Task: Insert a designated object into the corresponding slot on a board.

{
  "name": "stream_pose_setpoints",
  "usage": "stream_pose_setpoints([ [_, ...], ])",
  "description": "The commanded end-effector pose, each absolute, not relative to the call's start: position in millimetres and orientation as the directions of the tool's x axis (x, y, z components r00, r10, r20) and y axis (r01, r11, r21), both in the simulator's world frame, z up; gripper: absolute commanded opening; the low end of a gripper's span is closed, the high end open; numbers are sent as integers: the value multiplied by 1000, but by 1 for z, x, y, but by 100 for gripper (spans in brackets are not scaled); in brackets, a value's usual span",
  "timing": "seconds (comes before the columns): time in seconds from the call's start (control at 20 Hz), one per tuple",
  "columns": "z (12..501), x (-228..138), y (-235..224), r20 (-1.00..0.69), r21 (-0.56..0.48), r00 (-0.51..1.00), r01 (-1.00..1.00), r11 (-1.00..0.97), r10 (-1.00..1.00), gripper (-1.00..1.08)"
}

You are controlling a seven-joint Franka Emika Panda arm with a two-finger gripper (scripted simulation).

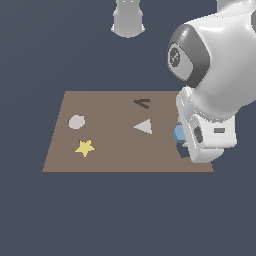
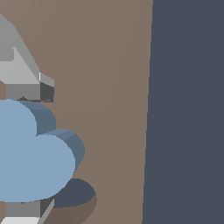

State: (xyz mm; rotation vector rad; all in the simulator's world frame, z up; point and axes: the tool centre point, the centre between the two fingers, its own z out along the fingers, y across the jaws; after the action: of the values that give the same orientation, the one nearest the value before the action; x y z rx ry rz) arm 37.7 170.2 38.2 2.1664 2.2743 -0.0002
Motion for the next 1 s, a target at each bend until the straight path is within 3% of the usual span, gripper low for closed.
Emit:
stream_pose_setpoints([
  [0.0,39,49,171,0,1,-93,996,93,996,-100],
  [0.95,39,79,177,0,0,-199,980,199,980,-100],
])
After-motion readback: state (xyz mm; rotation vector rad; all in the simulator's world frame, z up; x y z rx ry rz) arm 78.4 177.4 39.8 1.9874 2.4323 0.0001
